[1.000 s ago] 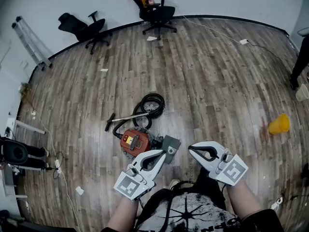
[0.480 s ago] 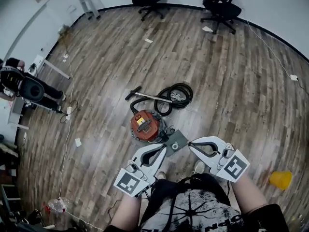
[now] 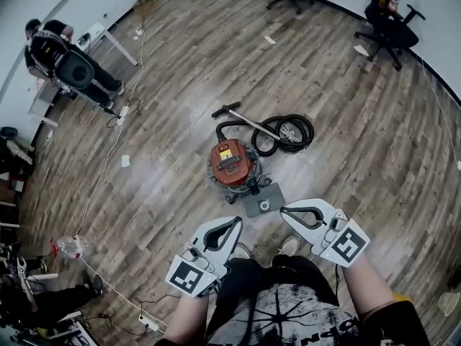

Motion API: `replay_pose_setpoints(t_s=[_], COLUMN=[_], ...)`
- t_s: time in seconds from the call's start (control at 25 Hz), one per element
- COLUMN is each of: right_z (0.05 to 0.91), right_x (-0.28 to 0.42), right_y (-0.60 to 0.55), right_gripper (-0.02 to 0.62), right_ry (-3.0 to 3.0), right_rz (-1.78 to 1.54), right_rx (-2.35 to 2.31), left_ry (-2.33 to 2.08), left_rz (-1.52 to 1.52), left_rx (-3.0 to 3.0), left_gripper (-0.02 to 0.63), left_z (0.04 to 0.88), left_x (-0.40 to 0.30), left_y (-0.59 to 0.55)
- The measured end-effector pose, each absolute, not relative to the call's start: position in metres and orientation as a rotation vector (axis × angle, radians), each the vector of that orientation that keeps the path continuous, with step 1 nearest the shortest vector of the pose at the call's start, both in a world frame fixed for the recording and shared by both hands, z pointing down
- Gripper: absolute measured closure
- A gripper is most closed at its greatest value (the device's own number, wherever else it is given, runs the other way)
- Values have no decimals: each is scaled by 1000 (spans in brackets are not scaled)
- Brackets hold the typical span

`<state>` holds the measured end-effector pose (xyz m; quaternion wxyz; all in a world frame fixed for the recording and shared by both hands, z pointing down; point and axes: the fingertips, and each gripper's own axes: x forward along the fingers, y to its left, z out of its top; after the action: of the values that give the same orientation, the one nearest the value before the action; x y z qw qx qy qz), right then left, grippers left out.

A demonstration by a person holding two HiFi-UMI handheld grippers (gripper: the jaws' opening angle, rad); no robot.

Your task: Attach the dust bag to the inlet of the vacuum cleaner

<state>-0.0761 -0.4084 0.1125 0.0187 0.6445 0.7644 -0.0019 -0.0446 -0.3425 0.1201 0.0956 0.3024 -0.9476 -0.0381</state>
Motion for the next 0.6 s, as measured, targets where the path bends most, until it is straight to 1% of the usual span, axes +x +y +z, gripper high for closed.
replay_pose_setpoints(t_s=[0.08, 0.2, 0.28, 0.32, 0.4, 0.48, 0.56, 0.6], right_z=[114, 134, 138, 139, 133, 137, 152, 166], right_x=[-74, -68, -66, -64, -61, -56, -52, -49], right_y=[-400, -396, -391, -389, -380, -374, -374, -376], right_gripper=[591, 591, 591, 591, 591, 591, 591, 589], right_ry=[2360, 2403, 2447, 2475, 2510, 2542, 2577, 2596], right_rz=[-5, 181, 221, 234, 159, 180, 300, 414], right_rx=[2009, 2064, 2030, 2006, 1923, 1883, 1881, 1906], left_ry=[-2823, -2836, -2818, -2822, -2836, -2829, -2803, -2794], left_rz=[-138, -168, -168, -180, -186, -181, -199, -211], left_rx=[890, 922, 943, 960, 1006, 1051, 1089, 1103], left_gripper=[605, 605, 604, 604, 606, 606, 606, 606], left_z=[120, 118, 125, 125, 123, 127, 136, 140], left_x=[-42, -38, -31, -29, -25, -21, -15, -13], left_y=[-338, -328, -317, -313, -306, -300, -295, -294])
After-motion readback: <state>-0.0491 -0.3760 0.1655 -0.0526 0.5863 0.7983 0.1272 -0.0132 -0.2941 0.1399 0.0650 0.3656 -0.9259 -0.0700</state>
